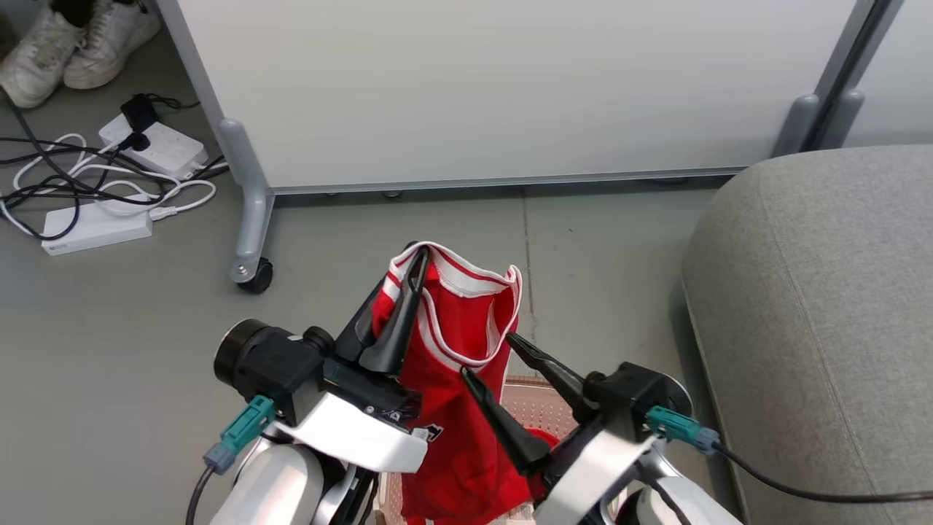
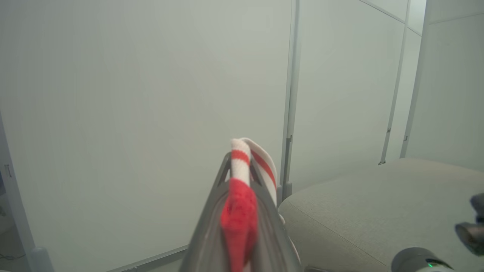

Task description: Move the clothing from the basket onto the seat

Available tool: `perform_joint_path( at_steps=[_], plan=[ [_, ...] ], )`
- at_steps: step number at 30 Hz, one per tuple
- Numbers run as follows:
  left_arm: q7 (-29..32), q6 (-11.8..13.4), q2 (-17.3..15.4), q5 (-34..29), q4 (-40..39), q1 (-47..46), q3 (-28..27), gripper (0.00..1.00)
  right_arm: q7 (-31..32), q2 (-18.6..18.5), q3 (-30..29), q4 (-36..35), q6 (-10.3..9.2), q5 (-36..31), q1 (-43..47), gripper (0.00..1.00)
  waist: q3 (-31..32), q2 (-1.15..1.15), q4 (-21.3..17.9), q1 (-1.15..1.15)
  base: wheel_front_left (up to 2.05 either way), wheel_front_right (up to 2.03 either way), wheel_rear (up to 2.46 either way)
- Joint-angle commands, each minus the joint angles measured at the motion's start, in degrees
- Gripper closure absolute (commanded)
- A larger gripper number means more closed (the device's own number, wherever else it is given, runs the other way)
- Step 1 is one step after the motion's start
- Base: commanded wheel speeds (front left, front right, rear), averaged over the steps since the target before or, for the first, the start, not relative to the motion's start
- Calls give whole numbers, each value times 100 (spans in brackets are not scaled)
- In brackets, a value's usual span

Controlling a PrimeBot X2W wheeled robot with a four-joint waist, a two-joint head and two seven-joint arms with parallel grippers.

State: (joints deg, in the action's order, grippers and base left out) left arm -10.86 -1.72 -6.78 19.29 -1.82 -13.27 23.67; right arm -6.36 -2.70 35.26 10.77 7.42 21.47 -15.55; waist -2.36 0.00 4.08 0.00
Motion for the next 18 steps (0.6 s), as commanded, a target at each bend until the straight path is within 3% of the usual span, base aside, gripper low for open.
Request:
perform_joint_path(
  at_steps=[1,12,13,14,16,18],
  plan=[
    [-16,-30,-15,-20,6,-70,9,100,-32,-39,27,63,13,32,-80,0,5,0,41,0,0,0,0],
    [-49,-85,84,-7,89,-151,285,100,-227,-38,1084,1223,13,780,-976,0,16,0,271,0,0,0,0],
    [-53,-91,86,-3,95,-156,299,100,-234,-35,1136,1308,13,807,-1036,23,17,0,279,0,0,0,0],
    [-55,-95,90,3,96,-161,317,100,-282,-34,1178,1365,13,877,-1083,56,19,0,287,0,0,0,0],
    [-64,-96,92,14,104,-162,339,100,-315,-31,1296,1444,13,1011,-1153,100,18,0,292,0,0,0,0],
    [-72,-96,90,27,112,-144,351,100,-395,-38,1367,1518,13,1130,-1226,100,23,0,291,0,0,0,0]
  ],
)
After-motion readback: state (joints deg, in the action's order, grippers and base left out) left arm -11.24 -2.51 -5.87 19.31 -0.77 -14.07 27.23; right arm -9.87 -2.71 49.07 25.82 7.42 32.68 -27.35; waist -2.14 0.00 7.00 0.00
